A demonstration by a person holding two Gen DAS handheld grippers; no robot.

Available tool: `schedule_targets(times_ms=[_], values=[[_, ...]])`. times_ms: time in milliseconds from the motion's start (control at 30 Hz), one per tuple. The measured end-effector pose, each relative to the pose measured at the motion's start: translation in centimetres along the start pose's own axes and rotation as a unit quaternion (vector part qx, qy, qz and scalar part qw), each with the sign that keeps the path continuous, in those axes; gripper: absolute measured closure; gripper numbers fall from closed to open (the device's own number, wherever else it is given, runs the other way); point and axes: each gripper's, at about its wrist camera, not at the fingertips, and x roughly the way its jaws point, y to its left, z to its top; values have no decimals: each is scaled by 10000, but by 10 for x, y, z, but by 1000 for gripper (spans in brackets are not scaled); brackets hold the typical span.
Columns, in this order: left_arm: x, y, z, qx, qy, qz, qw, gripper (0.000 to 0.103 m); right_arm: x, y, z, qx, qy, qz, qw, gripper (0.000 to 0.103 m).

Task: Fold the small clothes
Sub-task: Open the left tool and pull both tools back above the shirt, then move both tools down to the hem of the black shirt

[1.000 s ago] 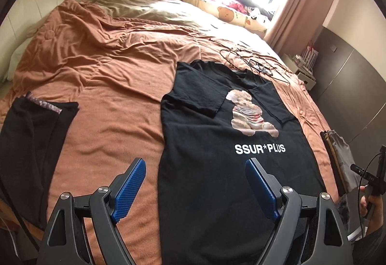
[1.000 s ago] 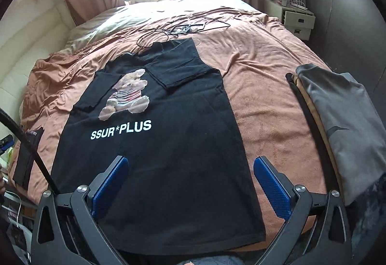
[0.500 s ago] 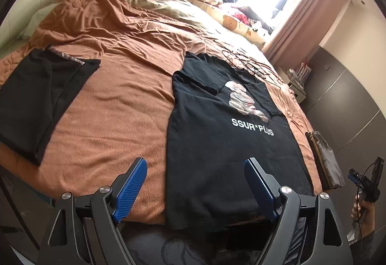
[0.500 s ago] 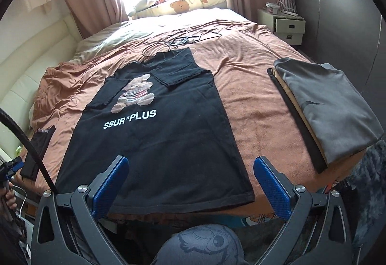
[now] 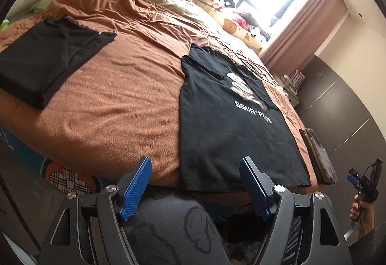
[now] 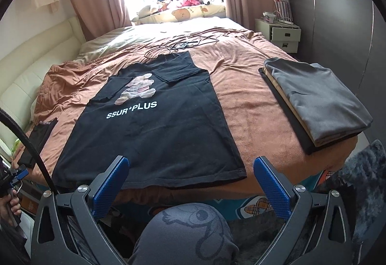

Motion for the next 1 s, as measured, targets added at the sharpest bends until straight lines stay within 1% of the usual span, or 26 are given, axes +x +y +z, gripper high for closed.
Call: schedule_targets(times_ms=[67, 167, 233, 300, 367, 467, 533, 600, 700, 767, 833, 1000], values=[[2, 4, -3, -48, -32, -49, 10000, 27, -3, -4, 3, 68, -17, 29, 10000, 0], [9, 9, -7, -165, -28, -45, 9998, 29, 5, -11, 4, 167, -22, 9, 9999, 0], [18, 11, -9, -285, 84, -85, 9995, 34, 12, -16, 1, 288, 22, -5, 9996, 0], [28, 12, -10, -267, 207, -82, 9994, 38, 24, -22, -3, 443, 39, 64, 9990, 0], [38, 11, -9, -175, 325, 14, 9993, 38, 37, -27, -6, 529, 65, 37, 9986, 0], [52, 17, -8, -308, 487, 5, 9983, 43, 63, -33, -10, 569, 200, -119, 9981, 0], [62, 20, -6, -390, 620, -1, 9973, 49, 78, -36, -10, 577, 246, -104, 9980, 0], [70, 20, -5, -394, 713, 45, 9967, 49, 92, -39, -10, 630, 260, -34, 9977, 1], [77, 21, -3, -471, 835, -5, 9954, 51, 115, -47, -12, 713, 372, 17, 9968, 7], [80, 21, -1, -500, 870, 54, 9949, 53, 128, -53, -12, 776, 467, 102, 9958, 22], [82, 23, 1, -552, 883, 67, 9945, 53, 140, -58, -12, 841, 528, 173, 9949, 24], [88, 28, 5, -757, 956, 97, 9925, 53, 164, -68, -9, 869, 621, 246, 9940, 24]])
